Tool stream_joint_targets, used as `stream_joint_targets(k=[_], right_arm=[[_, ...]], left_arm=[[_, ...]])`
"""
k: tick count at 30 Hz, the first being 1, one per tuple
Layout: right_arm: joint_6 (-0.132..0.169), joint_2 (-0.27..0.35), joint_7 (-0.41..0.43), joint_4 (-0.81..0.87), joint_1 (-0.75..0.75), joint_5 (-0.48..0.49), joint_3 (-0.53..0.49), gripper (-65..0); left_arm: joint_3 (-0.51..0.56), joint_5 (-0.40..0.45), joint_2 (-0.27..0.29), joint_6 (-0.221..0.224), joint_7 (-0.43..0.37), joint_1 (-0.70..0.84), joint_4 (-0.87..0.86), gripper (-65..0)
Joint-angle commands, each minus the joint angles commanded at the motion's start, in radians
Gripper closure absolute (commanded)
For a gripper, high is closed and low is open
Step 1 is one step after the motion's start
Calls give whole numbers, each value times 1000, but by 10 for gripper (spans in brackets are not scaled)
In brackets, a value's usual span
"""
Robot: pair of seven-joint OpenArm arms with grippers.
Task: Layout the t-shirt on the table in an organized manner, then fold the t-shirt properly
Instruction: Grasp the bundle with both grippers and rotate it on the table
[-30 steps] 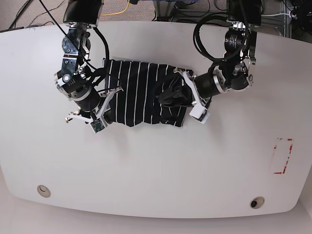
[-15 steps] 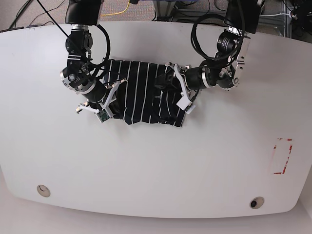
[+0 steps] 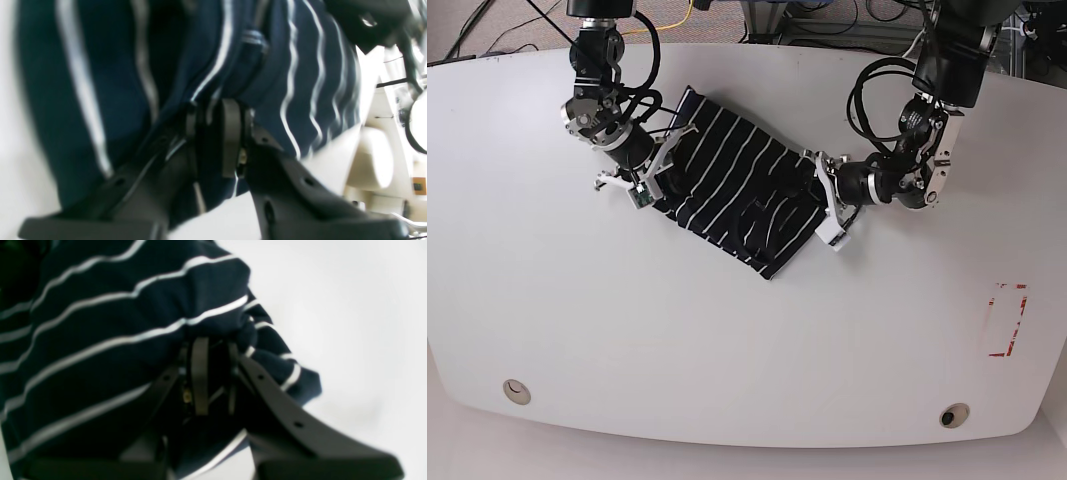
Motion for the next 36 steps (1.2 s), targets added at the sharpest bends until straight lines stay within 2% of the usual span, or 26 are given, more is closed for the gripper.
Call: stream_joint_targets(k=[2, 4, 8, 15, 20, 24, 28, 31, 36], right_arm=[[0, -11, 0, 43, -38, 0, 0, -75], [-2, -29, -2, 75, -72, -2, -17, -75], [-6, -35, -54, 161, -107, -3, -69, -75], [-2, -35, -203, 338, -106, 2, -92, -75], [0, -34, -216, 330, -34, -3, -97, -76], [0, -34, -216, 281, 32, -2, -120, -78], [0, -32, -209, 190, 89, -2, -129, -76], [0, -32, -203, 115, 124, 2, -130, -75], [-2, -34, -106, 31, 118, 2, -130, -75]], left_arm=[[0, 41, 0, -5, 0, -29, -14, -88], [0, 61, 0, -31, 0, -48, -12, -88], [-5, 32, 2, -121, 29, -74, 21, -88], [-63, -103, -3, -122, 147, -35, 250, -86], [-103, -140, -2, -122, 183, 34, 362, -86], [-97, -135, 3, -122, 181, 100, 387, -86], [-74, -132, 32, -122, 176, 129, 350, -86], [-51, -92, 37, -122, 143, 147, 308, -86], [11, 12, 37, -122, 92, 150, 227, -86]])
